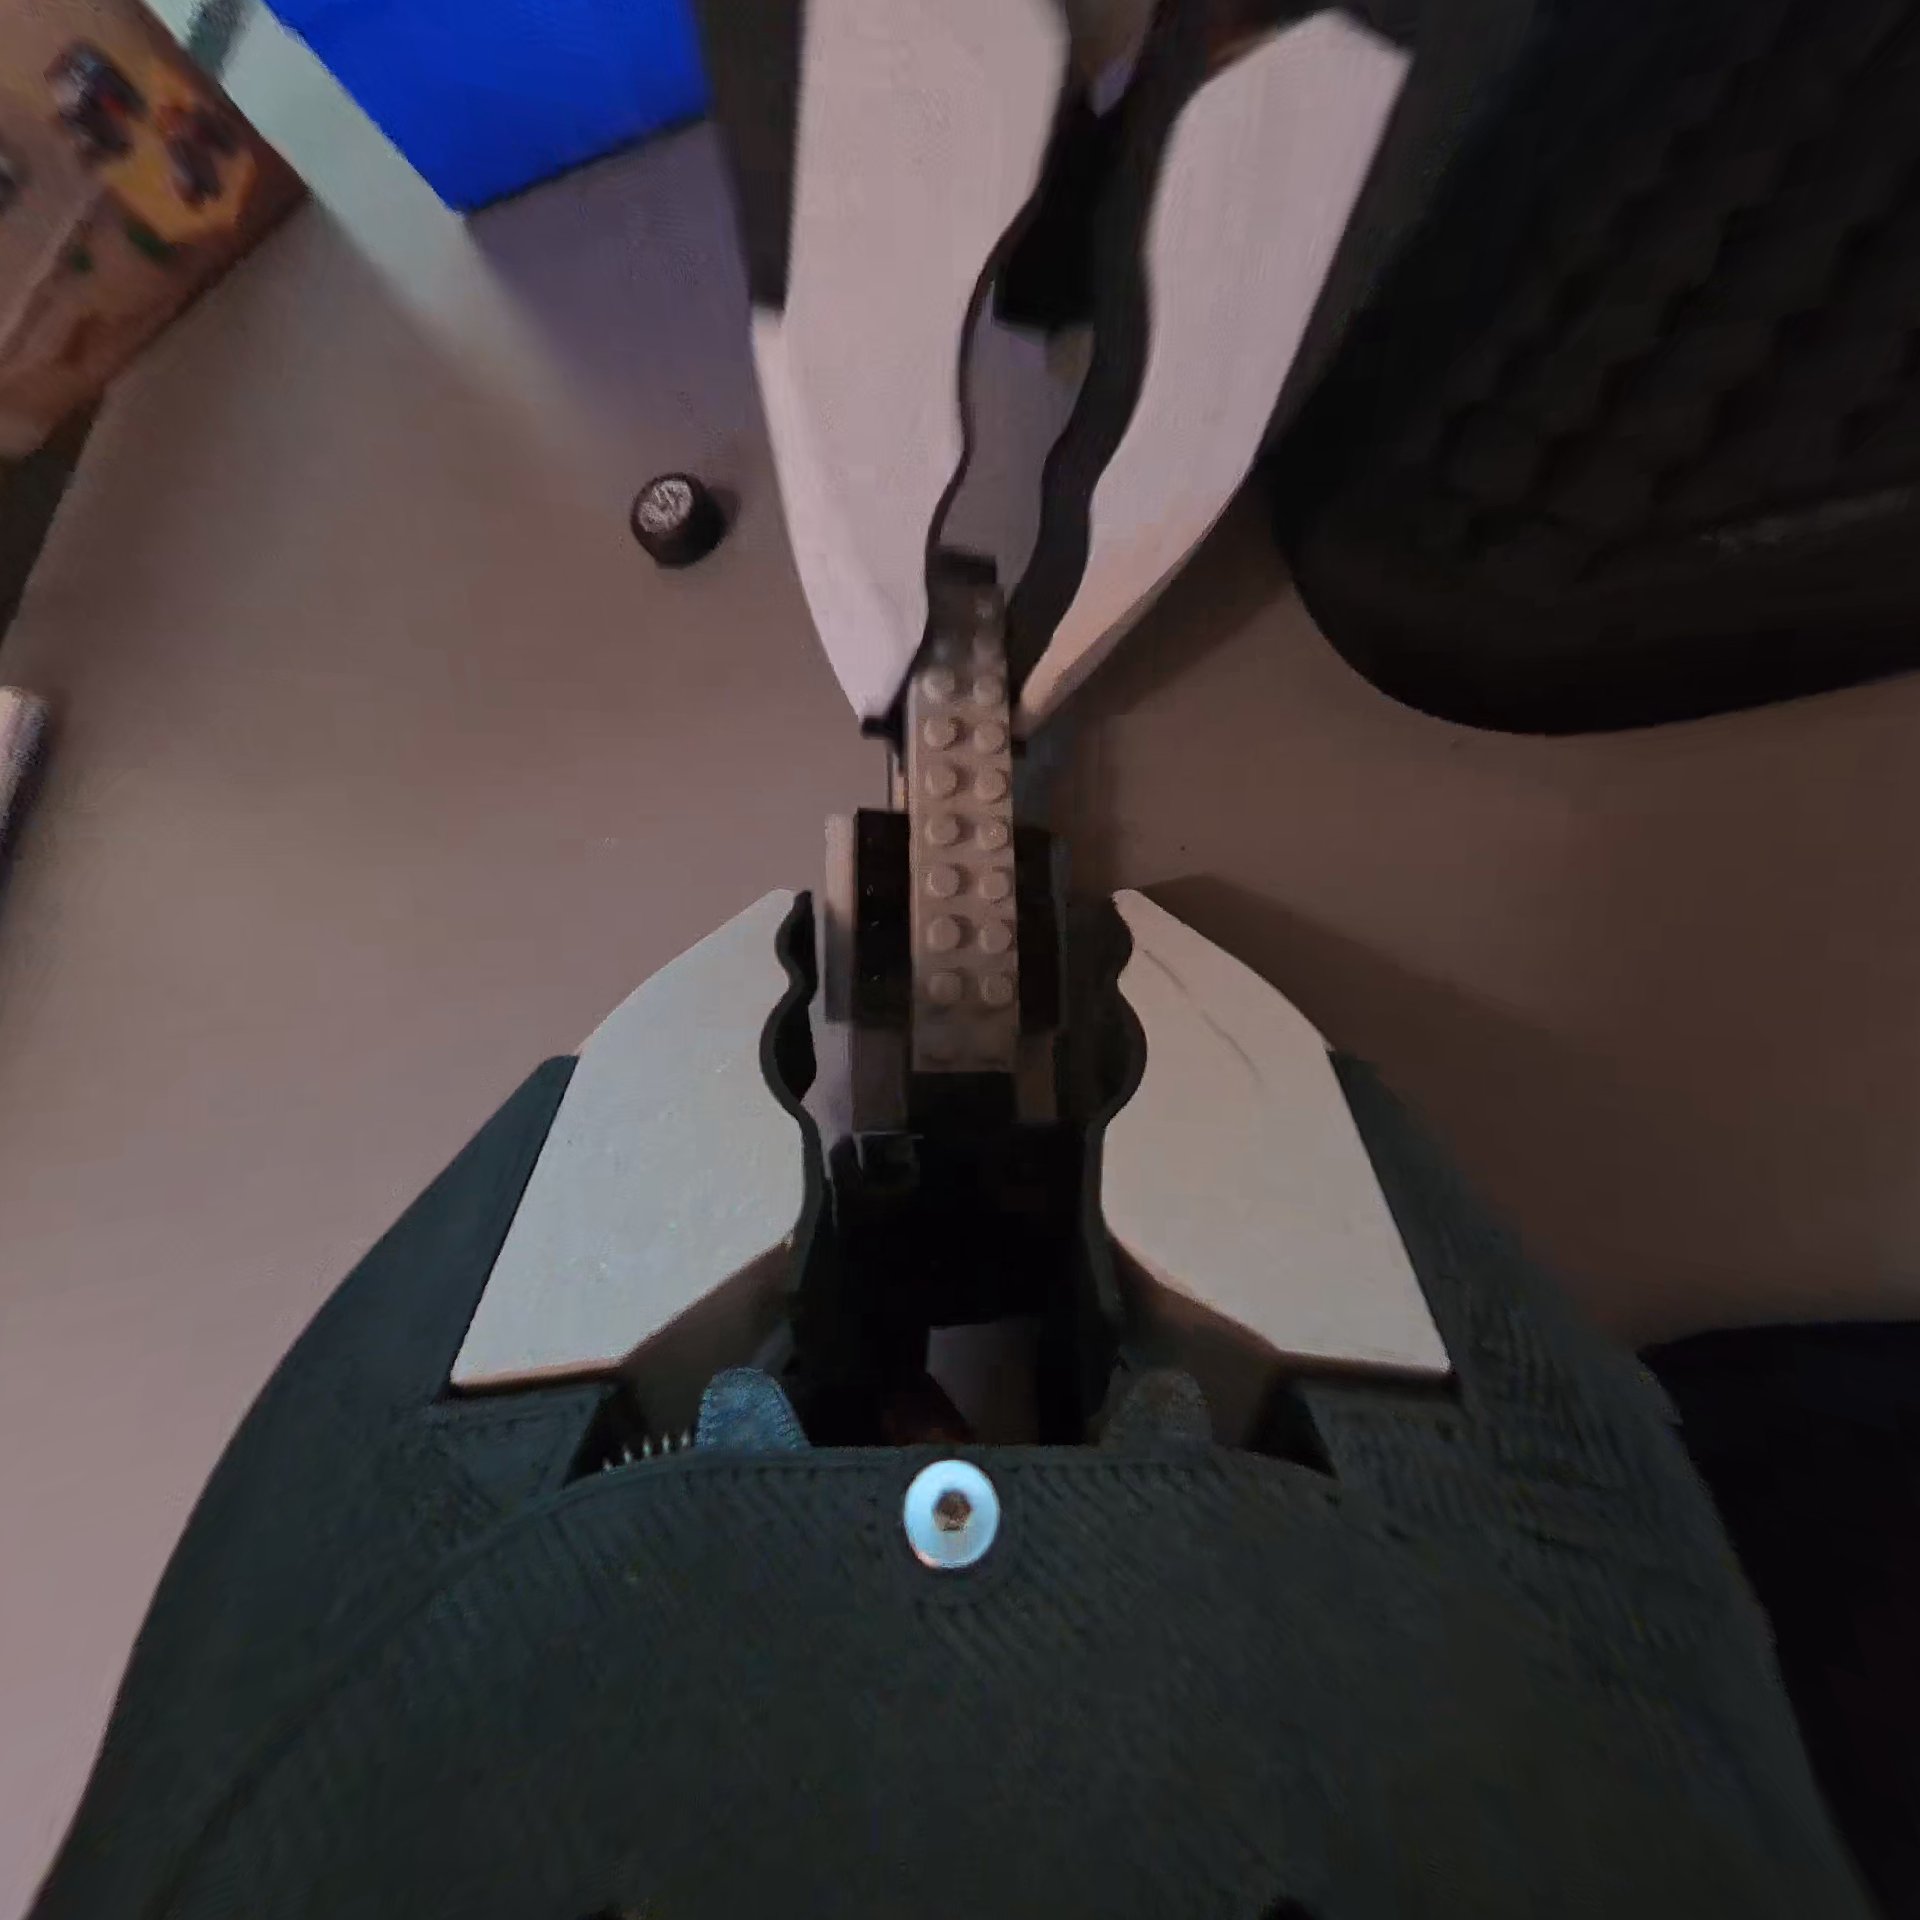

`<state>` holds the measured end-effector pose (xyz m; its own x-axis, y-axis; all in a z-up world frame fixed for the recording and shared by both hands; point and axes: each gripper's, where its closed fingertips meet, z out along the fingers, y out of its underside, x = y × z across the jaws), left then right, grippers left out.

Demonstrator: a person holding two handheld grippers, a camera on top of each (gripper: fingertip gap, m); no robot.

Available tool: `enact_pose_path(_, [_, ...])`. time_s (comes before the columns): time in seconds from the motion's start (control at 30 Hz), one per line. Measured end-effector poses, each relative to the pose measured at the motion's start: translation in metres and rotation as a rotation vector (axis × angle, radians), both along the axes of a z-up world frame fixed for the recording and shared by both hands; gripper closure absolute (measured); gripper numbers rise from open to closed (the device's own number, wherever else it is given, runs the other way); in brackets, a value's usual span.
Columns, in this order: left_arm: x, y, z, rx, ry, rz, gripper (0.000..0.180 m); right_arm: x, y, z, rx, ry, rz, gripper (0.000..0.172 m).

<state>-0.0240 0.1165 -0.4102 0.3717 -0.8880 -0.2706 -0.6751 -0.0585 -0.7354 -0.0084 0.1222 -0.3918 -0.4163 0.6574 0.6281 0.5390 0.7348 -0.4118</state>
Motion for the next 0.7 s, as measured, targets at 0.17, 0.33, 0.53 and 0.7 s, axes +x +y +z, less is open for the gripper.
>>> enact_pose_path(0.17, [-0.014, 0.002, -0.003, -0.124, -0.01, 0.064, 0.112, 0.005, 0.0, 0.007, -0.399, 0.103, -0.103, 0.138])
enact_pose_path(0.33, [-0.018, 0.007, 0.002, -0.087, -0.024, 0.093, 0.11, 0.009, -0.001, -0.017, -0.581, 0.06, -0.12, 0.15])
enact_pose_path(0.53, [-0.029, 0.015, 0.003, 0.04, 0.06, 0.104, 0.137, 0.003, -0.005, 0.035, -0.503, 0.374, 0.005, 0.162])
enact_pose_path(0.7, [-0.023, 0.01, 0.0, -0.05, -0.017, 0.082, 0.111, 0.008, 0.003, 0.022, -0.746, 0.31, -0.074, 0.135])
